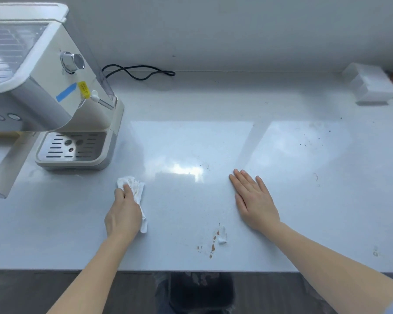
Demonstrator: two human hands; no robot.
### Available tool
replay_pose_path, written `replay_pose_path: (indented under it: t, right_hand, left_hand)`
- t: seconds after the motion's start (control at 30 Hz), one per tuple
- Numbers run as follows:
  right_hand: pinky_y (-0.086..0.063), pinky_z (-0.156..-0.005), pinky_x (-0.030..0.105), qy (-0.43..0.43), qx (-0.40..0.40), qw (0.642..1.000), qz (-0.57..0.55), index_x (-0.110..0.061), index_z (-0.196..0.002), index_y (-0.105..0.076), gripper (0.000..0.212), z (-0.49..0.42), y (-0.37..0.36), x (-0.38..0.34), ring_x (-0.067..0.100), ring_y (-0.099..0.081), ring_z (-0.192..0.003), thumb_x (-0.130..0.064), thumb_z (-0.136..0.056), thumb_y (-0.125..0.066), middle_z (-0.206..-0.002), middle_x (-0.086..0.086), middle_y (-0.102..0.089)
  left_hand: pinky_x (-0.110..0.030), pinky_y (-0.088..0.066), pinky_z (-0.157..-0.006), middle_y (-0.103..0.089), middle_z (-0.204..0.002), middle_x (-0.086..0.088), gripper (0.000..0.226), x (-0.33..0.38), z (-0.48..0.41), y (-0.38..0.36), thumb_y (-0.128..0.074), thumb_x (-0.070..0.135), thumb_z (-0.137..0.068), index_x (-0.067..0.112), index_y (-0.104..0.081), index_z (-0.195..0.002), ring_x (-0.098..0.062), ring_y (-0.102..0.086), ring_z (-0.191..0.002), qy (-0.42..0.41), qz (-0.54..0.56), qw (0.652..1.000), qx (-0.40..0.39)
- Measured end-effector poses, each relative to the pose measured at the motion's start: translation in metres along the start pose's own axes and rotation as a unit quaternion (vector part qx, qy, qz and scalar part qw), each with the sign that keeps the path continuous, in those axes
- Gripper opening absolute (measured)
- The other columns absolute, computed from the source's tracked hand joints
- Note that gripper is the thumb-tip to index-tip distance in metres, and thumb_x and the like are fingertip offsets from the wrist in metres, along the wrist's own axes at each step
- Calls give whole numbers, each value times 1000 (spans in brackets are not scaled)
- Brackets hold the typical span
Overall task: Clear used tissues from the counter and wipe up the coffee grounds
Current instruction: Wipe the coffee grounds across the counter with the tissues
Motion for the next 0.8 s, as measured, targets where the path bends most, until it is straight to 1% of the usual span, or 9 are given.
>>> replay_pose_path:
  t: [0.1,0.17,0.27,0.37,0.47,0.53,0.63,0.7,0.8]
  right_hand:
    - [2,-120,34,-2,-2,1000,8,-31,-149,-13,53,-1,0,0,-1,1,-144,-32,-96,-16,-157,-17,-7]
    - [2,-119,34,-3,-4,1000,14,-30,-150,-13,54,-1,0,0,0,1,-145,-33,-95,-14,-157,-16,-7]
    - [0,-119,36,-5,-7,1000,21,-28,-150,-14,54,-1,0,-1,3,-1,-145,-31,-96,-16,-158,-13,-9]
    - [-2,-119,37,-5,-12,1000,20,-27,-150,-16,54,-1,0,-1,5,-3,-146,-29,-96,-20,-158,-12,-10]
    - [-3,-119,37,-5,-11,1000,13,-26,-150,-18,54,-2,1,-1,5,-4,-146,-28,-96,-23,-158,-12,-12]
    - [-4,-119,34,-15,1,1000,2,-26,-149,-20,54,-2,3,0,3,-7,-145,-26,-96,-24,-157,-12,-14]
    - [-4,-119,28,-54,33,998,-26,-23,-148,-23,53,-4,9,4,2,-12,-144,-22,-96,-26,-155,-13,-14]
    - [-4,-119,26,-78,54,995,-39,-21,-148,-24,53,-5,13,7,2,-14,-143,-19,-95,-29,-154,-13,-15]
    - [-4,-119,26,-91,74,991,-56,-20,-147,-26,51,-4,17,8,3,-20,-142,-20,-95,-30,-154,-10,-23]
  left_hand:
    - [-39,-38,-69,-30,-137,-15,62,25,-27,1,-37,5,-90,4,-11,-146,-37,-52,-98,-41,-36,998,-21]
    - [-38,-36,-68,-31,-135,-15,64,44,-46,1,-40,6,-90,3,-10,-146,-36,-51,-101,-74,-61,995,-31]
    - [-36,-35,-62,-32,-132,-14,61,78,-74,1,-38,4,-90,3,-11,-145,-33,-51,-94,-130,-81,987,-37]
    - [-34,-36,-58,-34,-125,-9,63,111,-96,-1,-38,3,-86,7,-13,-143,-28,-42,-81,-209,-94,972,-48]
    - [-31,-29,-52,-34,-112,-3,67,138,-105,-4,-37,4,-83,13,-12,-144,-25,-39,-77,-300,-112,946,-60]
    - [-30,-28,-52,-34,-107,-2,67,158,-102,-7,-38,3,-83,17,-15,-145,-25,-38,-75,-354,-103,927,-70]
    - [-32,-30,-59,-40,-111,-7,66,194,-78,-23,-39,1,-84,17,-21,-145,-24,-32,-76,-443,-111,887,-74]
    - [-32,-29,-62,-42,-113,-8,66,208,-57,-34,-39,0,-83,17,-22,-146,-22,-31,-79,-488,-119,861,-79]
    - [-30,-28,-66,-43,-114,-4,66,208,-30,-45,-39,1,-84,22,-23,-145,-23,-38,-86,-534,-120,832,-91]
Point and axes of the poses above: each hand's wrist, its own z-axis away from the middle knuckle, its own y-axis out of the back of the hand, x = y × z, the point moved 6 cm from there along -z, towards the middle knuckle
